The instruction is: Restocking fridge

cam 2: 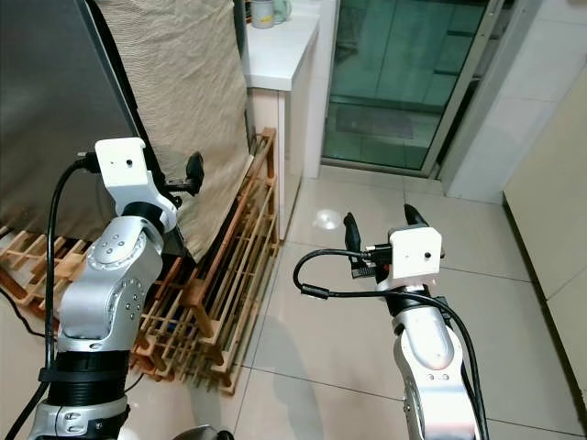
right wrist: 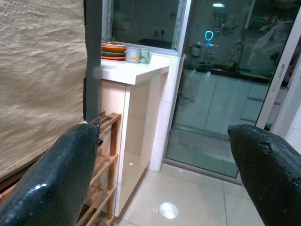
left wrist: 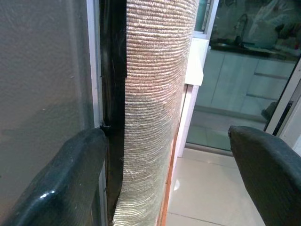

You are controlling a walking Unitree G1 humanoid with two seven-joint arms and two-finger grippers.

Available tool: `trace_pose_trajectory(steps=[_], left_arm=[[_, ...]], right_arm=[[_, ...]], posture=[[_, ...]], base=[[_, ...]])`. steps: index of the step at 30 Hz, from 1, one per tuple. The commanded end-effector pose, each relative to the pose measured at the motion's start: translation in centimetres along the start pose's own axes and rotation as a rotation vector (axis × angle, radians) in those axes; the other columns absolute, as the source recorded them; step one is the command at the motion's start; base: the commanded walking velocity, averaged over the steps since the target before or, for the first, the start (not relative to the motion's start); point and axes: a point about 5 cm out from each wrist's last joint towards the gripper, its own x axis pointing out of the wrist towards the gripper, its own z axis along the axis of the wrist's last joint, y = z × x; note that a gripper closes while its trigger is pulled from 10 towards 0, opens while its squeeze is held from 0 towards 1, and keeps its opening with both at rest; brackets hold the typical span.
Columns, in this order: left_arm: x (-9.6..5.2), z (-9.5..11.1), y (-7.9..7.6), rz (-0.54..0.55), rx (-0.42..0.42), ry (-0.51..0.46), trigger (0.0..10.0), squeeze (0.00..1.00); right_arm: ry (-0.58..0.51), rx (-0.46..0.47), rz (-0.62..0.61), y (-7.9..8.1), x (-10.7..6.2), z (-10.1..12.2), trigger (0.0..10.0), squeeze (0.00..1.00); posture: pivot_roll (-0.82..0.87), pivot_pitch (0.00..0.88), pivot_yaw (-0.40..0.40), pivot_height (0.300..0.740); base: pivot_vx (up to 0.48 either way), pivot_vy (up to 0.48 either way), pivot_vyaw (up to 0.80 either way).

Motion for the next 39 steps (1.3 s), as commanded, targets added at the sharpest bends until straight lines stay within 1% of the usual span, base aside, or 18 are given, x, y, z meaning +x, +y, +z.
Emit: trace_pose_trajectory(steps=[1, 8, 11, 15, 17, 18, 19, 20, 23, 24, 26, 28, 29, 30, 31, 32, 37, 39], left_arm=[[0.8, 0.3, -0.3, 0.001, 0.008, 0.000, 10.0, 0.00], [2.5, 0.2, -1.9, -0.038, -0.019, 0.011, 10.0, 0.00], [3.1, -0.2, -2.0, -0.004, -0.079, 0.037, 10.0, 0.00], [3.5, -0.3, -2.3, -0.012, -0.094, 0.041, 10.0, 0.00], [3.9, -0.1, -3.1, -0.074, -0.085, 0.028, 10.0, 0.00], [4.3, -0.3, -4.9, -0.220, -0.093, 0.049, 10.0, 0.00], [4.3, -0.3, -4.9, -0.220, -0.093, 0.049, 10.0, 0.00], [4.1, -0.3, -6.7, -0.369, -0.079, 0.053, 10.0, 0.00], [3.7, 0.2, -9.3, -0.562, -0.066, 0.012, 10.0, 0.00], [3.7, 0.5, -10.1, -0.598, -0.092, -0.004, 10.0, 0.00], [3.6, 0.7, -10.6, -0.621, -0.110, -0.014, 10.0, 0.00], [3.0, 1.4, -13.1, -0.703, -0.204, -0.033, 10.0, 0.00], [3.0, 1.4, -13.1, -0.703, -0.204, -0.033, 10.0, 0.00], [2.7, 1.5, -14.0, -0.740, -0.226, -0.038, 10.0, 0.00], [2.7, 1.5, -14.0, -0.740, -0.226, -0.038, 10.0, 0.00], [1.4, 1.6, -16.0, -0.854, -0.305, -0.037, 10.0, 0.00], [0.1, 2.3, -17.7, -0.990, -0.381, -0.058, 10.0, 0.00], [0.0, 2.2, -17.9, -1.004, -0.386, -0.059, 10.0, 0.00]], right_arm=[[-0.004, 0.000, 0.009, 0.1, 0.1, 0.1, 10.0, 0.00], [-0.010, -0.002, 0.016, 0.2, 0.4, 0.3, 10.0, 0.00], [-0.012, -0.004, 0.011, 0.1, 0.4, 0.3, 10.0, 0.00], [-0.010, -0.004, 0.009, 0.1, 0.3, 0.3, 10.0, 0.00], [-0.009, -0.003, 0.009, 0.2, 0.3, 0.3, 10.0, 0.00], [-0.008, -0.001, 0.011, 0.2, 0.3, 0.3, 10.0, 0.00], [-0.008, -0.001, 0.011, 0.2, 0.3, 0.3, 10.0, 0.00], [-0.008, 0.000, 0.012, 0.2, 0.4, 0.3, 10.0, 0.00], [-0.012, 0.001, 0.016, 0.3, 0.7, 0.3, 10.0, 0.00], [-0.014, 0.002, 0.017, 0.4, 0.7, 0.3, 10.0, 0.00], [-0.015, 0.002, 0.017, 0.4, 0.8, 0.3, 10.0, 0.00], [-0.019, 0.003, 0.011, 0.4, 0.9, 0.4, 10.0, 0.00], [-0.019, 0.003, 0.011, 0.4, 0.9, 0.4, 10.0, 0.00], [-0.021, 0.003, 0.007, 0.4, 0.9, 0.4, 10.0, 0.00], [-0.021, 0.003, 0.007, 0.4, 0.9, 0.4, 10.0, 0.00], [-0.023, 0.002, 0.004, 0.4, 0.9, 0.5, 10.0, 0.00], [-0.019, 0.000, 0.005, 0.4, 0.8, 0.3, 10.0, 0.00], [-0.019, -0.001, 0.006, 0.4, 0.9, 0.4, 10.0, 0.00]], posture=[[-0.08, 0.000, 0.028, 0.740], [-0.09, 0.000, 0.023, 0.740], [-0.10, 0.000, 0.027, 0.740], [-0.10, 0.000, 0.026, 0.740], [-0.10, 0.000, 0.026, 0.740], [-0.10, 0.000, 0.026, 0.740], [-0.10, 0.000, 0.026, 0.740], [-0.10, 0.000, 0.023, 0.740], [-0.10, 0.000, 0.025, 0.740], [-0.10, 0.000, 0.032, 0.740], [-0.10, 0.000, 0.032, 0.740], [-0.11, 0.000, 0.036, 0.740], [-0.11, 0.000, 0.036, 0.740], [-0.11, 0.000, 0.036, 0.740], [-0.11, 0.000, 0.036, 0.740], [-0.12, 0.000, 0.044, 0.740], [-0.12, 0.000, 0.041, 0.740], [-0.13, 0.000, 0.043, 0.740]], base=[[0.000, 0.000, 0.00], [0.000, 0.000, 0.00], [0.000, 0.000, 0.00], [0.000, 0.000, 0.00], [0.000, 0.000, 0.00], [0.000, 0.000, 0.00], [0.000, 0.000, 0.00], [0.000, 0.000, 0.00], [0.000, 0.000, 0.00], [0.000, 0.000, 0.00], [0.000, 0.000, 0.00], [0.000, 0.000, 0.00], [0.000, 0.000, 0.00], [0.000, 0.000, 0.00], [0.000, 0.000, 0.00], [0.000, 0.000, 0.00], [0.000, 0.000, 0.00], [0.000, 0.000, 0.00]])
